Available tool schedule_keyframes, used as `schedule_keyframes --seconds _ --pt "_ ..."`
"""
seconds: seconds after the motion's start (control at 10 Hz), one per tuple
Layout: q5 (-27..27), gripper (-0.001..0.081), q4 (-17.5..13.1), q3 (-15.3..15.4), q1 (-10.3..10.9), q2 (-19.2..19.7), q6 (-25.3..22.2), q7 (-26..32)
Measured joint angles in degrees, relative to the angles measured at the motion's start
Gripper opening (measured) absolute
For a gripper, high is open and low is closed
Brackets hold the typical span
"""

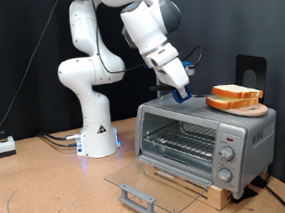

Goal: Make a piece of toast with the oven

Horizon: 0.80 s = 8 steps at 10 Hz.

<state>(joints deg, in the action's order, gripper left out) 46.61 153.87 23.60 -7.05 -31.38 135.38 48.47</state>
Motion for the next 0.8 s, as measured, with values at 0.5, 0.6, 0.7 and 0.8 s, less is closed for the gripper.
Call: schedule_keyframes --seconds 0.5,0.6,0.7,0.8 --pt "-6.7 0.0399 -4.2 4.9 -1.6 4.3 0.3 -10.0" --pt "-6.7 0.0399 -5.2 5.7 -1.6 5.1 0.8 -10.5" --pt "-6.7 0.0399 -6.2 6.4 -1.5 5.9 1.4 -11.1" --pt "-6.7 0.0399 -7.0 7.1 -1.6 6.5 1.9 -11.9"
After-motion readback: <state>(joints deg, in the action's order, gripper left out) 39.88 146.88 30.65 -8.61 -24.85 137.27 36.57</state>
